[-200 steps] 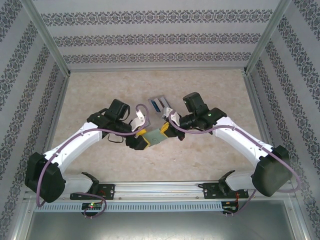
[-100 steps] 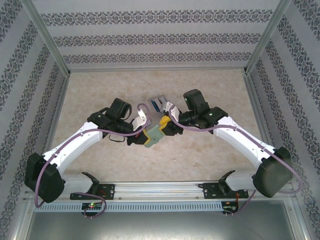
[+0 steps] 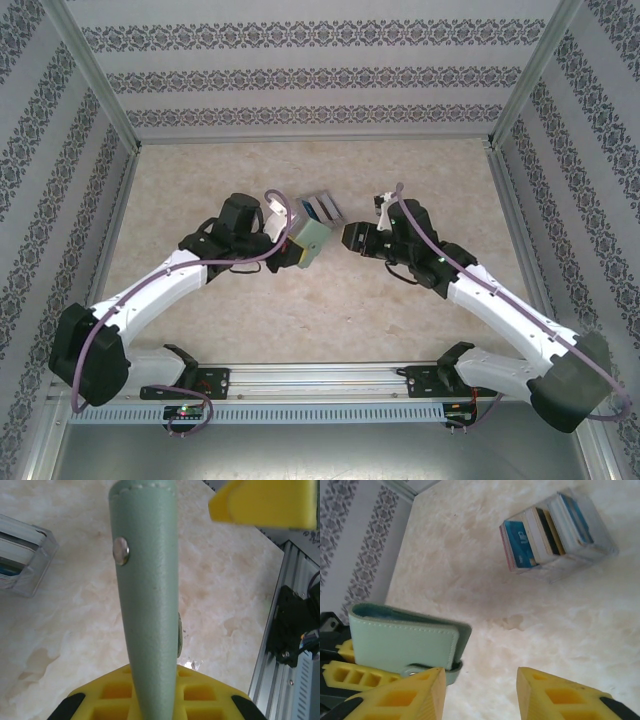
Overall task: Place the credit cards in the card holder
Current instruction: Open the button on the card holder.
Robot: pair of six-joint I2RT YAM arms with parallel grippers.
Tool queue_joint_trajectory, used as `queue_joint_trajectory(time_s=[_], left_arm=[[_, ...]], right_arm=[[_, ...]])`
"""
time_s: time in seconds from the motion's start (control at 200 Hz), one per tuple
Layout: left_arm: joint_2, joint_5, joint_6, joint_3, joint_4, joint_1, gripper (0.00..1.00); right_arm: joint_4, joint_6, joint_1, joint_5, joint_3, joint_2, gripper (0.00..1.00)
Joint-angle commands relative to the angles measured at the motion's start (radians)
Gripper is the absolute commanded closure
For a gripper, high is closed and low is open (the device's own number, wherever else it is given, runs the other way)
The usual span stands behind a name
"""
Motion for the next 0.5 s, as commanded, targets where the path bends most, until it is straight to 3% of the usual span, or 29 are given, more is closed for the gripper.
queue_joint_trajectory(time_s=[0.0,0.275,0.495], left_arm=[[0.036,0.005,-0.072,0.03,0.089,-0.013,1.0],[0.06,-0.02,-0.129,0.028,0.122,-0.042,1.0],[0.048,-0.046,-0.168,0.014,0.169,-0.048,1.0]], right_arm=[[0.041,0.316,0.047,0.061,0.017,0.042,0.56],[0.096,0.449,0.112,0.009,0.105,0.176,0.5],[0.106,0.494,0.128,-0.004,0.133,0.239,0.52]])
